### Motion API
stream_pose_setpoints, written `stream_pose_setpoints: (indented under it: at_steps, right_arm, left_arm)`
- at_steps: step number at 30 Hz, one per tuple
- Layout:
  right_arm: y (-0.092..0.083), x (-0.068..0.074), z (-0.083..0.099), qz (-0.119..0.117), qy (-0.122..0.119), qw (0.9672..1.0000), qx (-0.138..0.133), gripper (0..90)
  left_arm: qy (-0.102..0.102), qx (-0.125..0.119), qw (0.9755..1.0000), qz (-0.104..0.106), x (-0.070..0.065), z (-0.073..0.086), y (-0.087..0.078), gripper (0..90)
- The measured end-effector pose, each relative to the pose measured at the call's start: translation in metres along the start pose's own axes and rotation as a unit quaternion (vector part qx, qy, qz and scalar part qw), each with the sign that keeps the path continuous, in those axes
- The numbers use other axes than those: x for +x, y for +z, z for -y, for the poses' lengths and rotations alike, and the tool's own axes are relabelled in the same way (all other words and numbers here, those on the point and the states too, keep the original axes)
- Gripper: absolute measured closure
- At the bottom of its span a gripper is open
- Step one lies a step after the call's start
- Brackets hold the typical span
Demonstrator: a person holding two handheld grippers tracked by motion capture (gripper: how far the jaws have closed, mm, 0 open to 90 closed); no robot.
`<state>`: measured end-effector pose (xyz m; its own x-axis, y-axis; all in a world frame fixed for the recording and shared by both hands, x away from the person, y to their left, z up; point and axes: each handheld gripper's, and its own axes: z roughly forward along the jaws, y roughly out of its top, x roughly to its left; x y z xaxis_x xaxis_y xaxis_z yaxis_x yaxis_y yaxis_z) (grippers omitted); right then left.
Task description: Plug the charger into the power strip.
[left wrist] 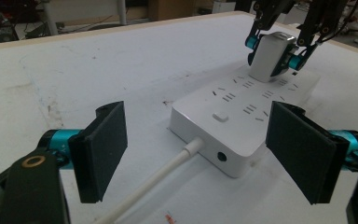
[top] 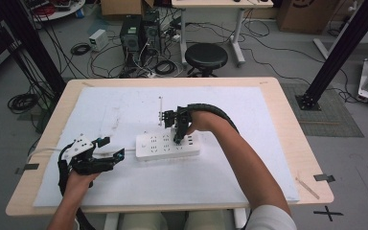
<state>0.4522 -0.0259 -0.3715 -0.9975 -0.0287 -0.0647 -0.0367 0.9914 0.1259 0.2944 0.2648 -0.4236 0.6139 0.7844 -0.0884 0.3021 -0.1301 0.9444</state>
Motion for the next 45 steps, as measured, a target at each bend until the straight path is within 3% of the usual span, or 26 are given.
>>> stream_pose_setpoints:
  at_steps: [1, 3, 9, 12, 14, 16, 20, 22, 25, 30, 34, 37, 42, 45]
  right_arm:
    - [-0.002, -0.001, 0.004, 0.005, 0.016, 0.9997, -0.016, 47.0]
    - [-0.007, -0.003, 0.013, 0.006, 0.052, 0.9974, -0.049, 39.8]
    - [-0.021, 0.004, 0.042, 0.011, 0.104, 0.9877, -0.116, 32.3]
    - [-0.026, 0.010, 0.053, 0.017, 0.121, 0.9839, -0.130, 31.1]
    - [-0.030, 0.018, 0.071, 0.033, 0.151, 0.9753, -0.158, 24.2]
    - [-0.031, 0.022, 0.080, 0.040, 0.171, 0.9695, -0.172, 20.9]
    - [-0.034, 0.033, 0.102, 0.045, 0.215, 0.9554, -0.197, 20.9]
    - [-0.036, 0.040, 0.111, 0.060, 0.237, 0.9477, -0.205, 20.9]
    - [-0.038, 0.049, 0.123, 0.071, 0.256, 0.9381, -0.222, 20.9]
    - [-0.043, 0.065, 0.138, 0.084, 0.269, 0.9302, -0.235, 20.9]
    - [-0.044, 0.077, 0.150, 0.102, 0.281, 0.9256, -0.233, 20.9]
    - [-0.042, 0.086, 0.161, 0.113, 0.294, 0.9204, -0.231, 20.9]
    - [-0.041, 0.100, 0.183, 0.131, 0.317, 0.9083, -0.239, 20.9]
    - [-0.042, 0.108, 0.192, 0.141, 0.333, 0.8978, -0.251, 20.8]
  left_arm:
    - [-0.002, -0.001, 1.0000, -0.001, 0.000, 0.000, -0.001, 20.6]
    - [-0.002, 0.001, 1.0000, -0.004, 0.001, 0.001, -0.002, 20.6]
    - [-0.005, -0.005, 1.0000, -0.003, -0.003, 0.001, -0.001, 20.6]
    - [-0.002, -0.005, 1.0000, -0.002, -0.004, 0.001, 0.000, 20.6]
    - [-0.005, -0.005, 1.0000, -0.002, -0.004, 0.001, 0.000, 20.6]
    - [0.000, -0.005, 1.0000, -0.002, -0.004, 0.000, 0.000, 20.7]
    - [0.001, -0.008, 1.0000, -0.001, -0.006, -0.002, -0.001, 20.6]
    - [0.002, -0.008, 1.0000, -0.003, -0.006, -0.003, -0.001, 20.7]
    - [0.002, -0.009, 1.0000, -0.003, -0.006, -0.004, -0.002, 20.6]
    - [0.005, -0.015, 0.9998, -0.007, -0.008, -0.005, -0.003, 20.6]
    - [0.007, -0.016, 0.9998, -0.006, -0.009, -0.006, -0.003, 20.6]
    - [0.006, -0.016, 0.9998, -0.006, -0.008, -0.006, -0.002, 20.6]
    - [0.007, -0.013, 0.9999, -0.007, -0.006, -0.006, -0.001, 20.6]
    - [0.005, -0.014, 0.9999, -0.008, -0.006, -0.007, 0.000, 20.6]
